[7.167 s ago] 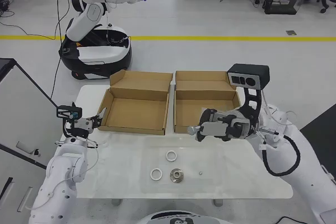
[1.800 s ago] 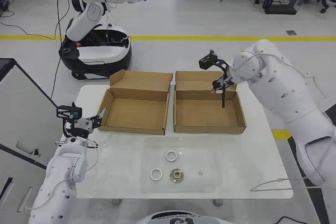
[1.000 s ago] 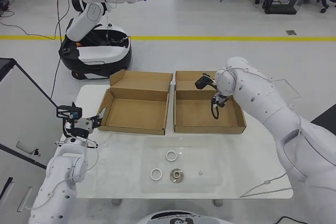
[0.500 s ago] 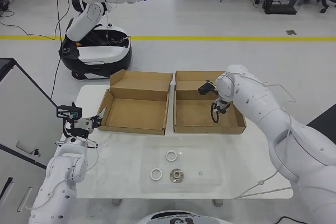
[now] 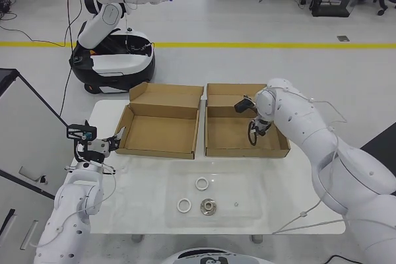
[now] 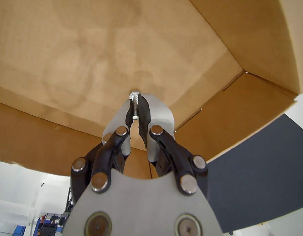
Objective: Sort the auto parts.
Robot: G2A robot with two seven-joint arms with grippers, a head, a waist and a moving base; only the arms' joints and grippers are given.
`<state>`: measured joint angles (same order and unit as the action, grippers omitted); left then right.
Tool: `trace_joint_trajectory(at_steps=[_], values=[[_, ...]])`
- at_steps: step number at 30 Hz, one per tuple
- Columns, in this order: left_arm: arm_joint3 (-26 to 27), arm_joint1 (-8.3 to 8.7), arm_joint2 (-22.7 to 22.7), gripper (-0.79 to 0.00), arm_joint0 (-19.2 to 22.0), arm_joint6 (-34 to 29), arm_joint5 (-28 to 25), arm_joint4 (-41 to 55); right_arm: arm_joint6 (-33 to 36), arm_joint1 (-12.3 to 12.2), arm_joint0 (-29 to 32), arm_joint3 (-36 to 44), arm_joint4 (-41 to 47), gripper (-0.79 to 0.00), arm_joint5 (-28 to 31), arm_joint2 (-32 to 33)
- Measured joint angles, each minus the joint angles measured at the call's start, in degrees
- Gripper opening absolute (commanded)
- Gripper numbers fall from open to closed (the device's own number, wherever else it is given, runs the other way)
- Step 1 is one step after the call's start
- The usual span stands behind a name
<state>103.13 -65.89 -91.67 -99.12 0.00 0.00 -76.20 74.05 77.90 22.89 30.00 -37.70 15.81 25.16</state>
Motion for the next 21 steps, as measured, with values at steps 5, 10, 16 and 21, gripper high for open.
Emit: trace_joint_trajectory(at_steps=[5, 10, 16, 21], values=[[0.0, 0.0, 0.0, 0.0, 0.0, 0.0, 0.0, 0.0, -0.52, 0.56, 0.05, -1.08, 0.18, -0.785, -0.07, 0.27], [0.0, 0.0, 0.0, 0.0, 0.0, 0.0, 0.0, 0.0, -0.96, 0.92, -0.13, -1.58, 0.14, -0.126, -0.15, 0.6], [0.0, 0.0, 0.0, 0.0, 0.0, 0.0, 0.0, 0.0, -1.77, 1.09, -0.48, -1.5, -0.54, 0.0, -0.34, 1.05], [0.0, 0.0, 0.0, 0.0, 0.0, 0.0, 0.0, 0.0, -1.87, 0.95, -0.77, -0.26, -1.45, 0.0, -0.54, 1.5]])
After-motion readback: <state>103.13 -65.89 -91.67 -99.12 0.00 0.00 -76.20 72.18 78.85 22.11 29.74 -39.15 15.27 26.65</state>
